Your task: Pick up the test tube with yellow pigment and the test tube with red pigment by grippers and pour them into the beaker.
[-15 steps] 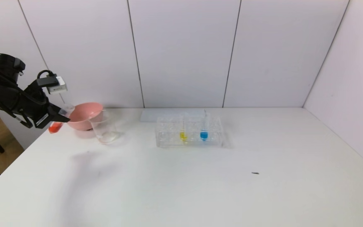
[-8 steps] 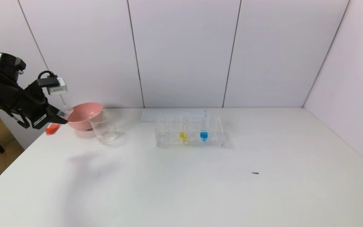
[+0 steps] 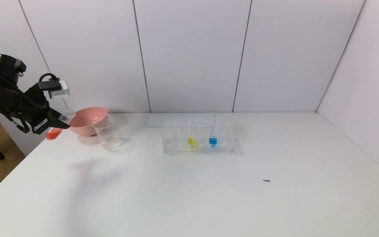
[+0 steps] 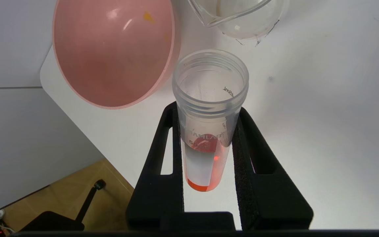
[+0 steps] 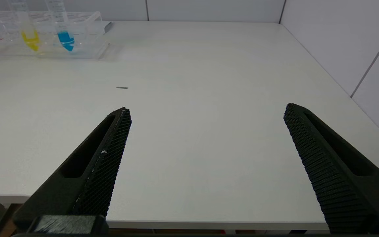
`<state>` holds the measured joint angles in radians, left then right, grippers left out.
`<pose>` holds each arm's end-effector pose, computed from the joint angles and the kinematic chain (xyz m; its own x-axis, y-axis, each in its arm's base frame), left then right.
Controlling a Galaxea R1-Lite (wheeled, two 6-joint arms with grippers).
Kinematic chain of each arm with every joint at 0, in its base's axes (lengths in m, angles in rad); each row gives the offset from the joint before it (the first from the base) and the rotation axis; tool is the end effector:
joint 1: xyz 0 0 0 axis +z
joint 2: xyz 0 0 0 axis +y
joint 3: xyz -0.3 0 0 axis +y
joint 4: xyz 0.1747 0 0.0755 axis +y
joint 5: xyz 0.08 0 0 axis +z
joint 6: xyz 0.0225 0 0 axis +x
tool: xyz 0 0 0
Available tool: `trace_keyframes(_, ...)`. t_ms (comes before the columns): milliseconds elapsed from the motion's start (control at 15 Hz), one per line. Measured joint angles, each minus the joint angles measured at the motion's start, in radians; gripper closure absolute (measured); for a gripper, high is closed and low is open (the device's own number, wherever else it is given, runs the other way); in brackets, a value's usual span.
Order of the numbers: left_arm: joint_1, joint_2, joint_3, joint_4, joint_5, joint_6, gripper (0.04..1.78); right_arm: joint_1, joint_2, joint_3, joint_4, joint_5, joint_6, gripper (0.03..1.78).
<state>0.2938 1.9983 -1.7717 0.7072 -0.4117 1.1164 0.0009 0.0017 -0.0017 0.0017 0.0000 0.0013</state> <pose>0.3581 0.0989 0.2264 0.6376 -0.2252 -0.7367 0.6749 0.6244 0.3932 -0.0228 0.0000 0.0758 1.0000 0.0009 -0.0017 -0.0009 1.0000 0.0013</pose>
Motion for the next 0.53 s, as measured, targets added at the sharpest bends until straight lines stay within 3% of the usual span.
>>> trace_keyframes(533,0.003,0.02,-0.054,0.008,-0.002,0.048,1.37,0.0,0.0,0.0,0.0,0.0,0.0,0.11)
